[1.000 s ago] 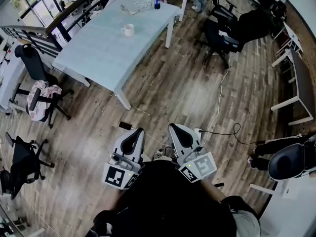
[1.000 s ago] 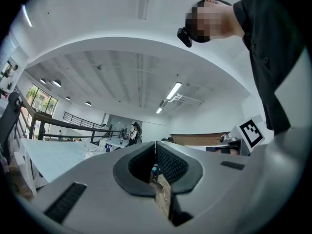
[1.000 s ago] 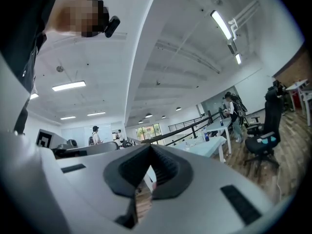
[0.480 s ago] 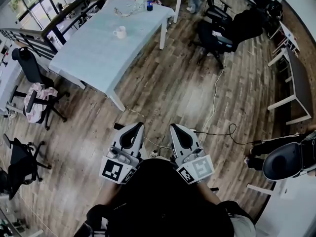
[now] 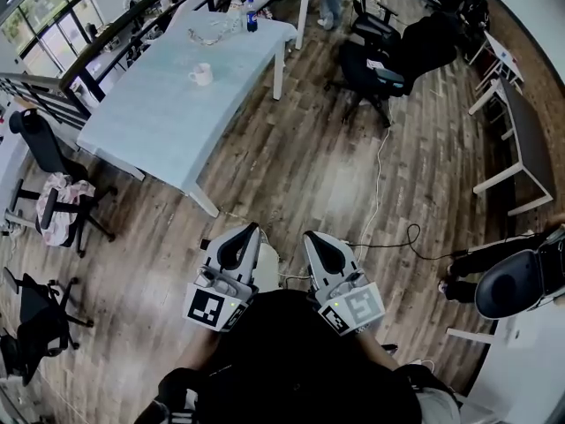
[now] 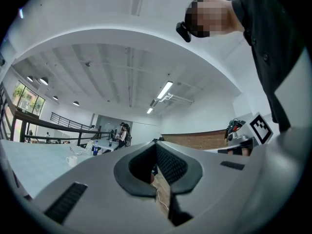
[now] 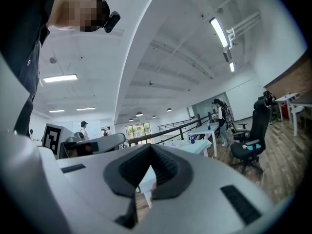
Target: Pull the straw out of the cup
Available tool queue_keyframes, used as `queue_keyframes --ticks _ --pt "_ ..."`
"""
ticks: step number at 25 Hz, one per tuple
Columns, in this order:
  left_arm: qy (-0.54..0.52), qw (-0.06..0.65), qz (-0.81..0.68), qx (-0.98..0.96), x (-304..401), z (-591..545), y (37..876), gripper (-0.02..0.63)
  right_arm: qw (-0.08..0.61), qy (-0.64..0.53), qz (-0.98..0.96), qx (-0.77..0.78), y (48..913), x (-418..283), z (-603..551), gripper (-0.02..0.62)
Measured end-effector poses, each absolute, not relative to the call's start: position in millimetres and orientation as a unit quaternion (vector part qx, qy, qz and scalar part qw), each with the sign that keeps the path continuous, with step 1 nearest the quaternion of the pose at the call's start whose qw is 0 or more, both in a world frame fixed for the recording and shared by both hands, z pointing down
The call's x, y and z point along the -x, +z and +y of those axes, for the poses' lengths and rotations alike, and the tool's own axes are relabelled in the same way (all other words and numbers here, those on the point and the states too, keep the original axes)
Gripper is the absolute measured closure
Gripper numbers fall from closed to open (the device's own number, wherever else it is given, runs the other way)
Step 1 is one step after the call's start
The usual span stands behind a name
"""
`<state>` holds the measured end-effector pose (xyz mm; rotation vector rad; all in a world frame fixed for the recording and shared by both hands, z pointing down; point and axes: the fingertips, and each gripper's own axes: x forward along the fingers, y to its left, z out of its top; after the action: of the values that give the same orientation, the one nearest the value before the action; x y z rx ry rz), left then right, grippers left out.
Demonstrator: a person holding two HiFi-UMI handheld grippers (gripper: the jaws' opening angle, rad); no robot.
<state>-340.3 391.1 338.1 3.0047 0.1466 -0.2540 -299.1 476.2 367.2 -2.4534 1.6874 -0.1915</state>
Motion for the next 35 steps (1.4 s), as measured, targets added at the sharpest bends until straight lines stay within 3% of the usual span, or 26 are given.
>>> queue_keyframes --ticks 15,25,35 --pt "-0.069 0.121 0.028 -0.99 221 287 354 0.594 0.093 -0.086 0.557 0.821 364 174 381 0.587" --pt "-0.074 0.103 0.057 -0.99 135 223 344 0.594 0.084 -0.09 0.556 0.822 360 99 306 0.586" --pt "-0.085 0.102 0.034 -0.991 104 155 340 0.594 0.083 -0.096 0.572 0.81 362 65 242 0.586"
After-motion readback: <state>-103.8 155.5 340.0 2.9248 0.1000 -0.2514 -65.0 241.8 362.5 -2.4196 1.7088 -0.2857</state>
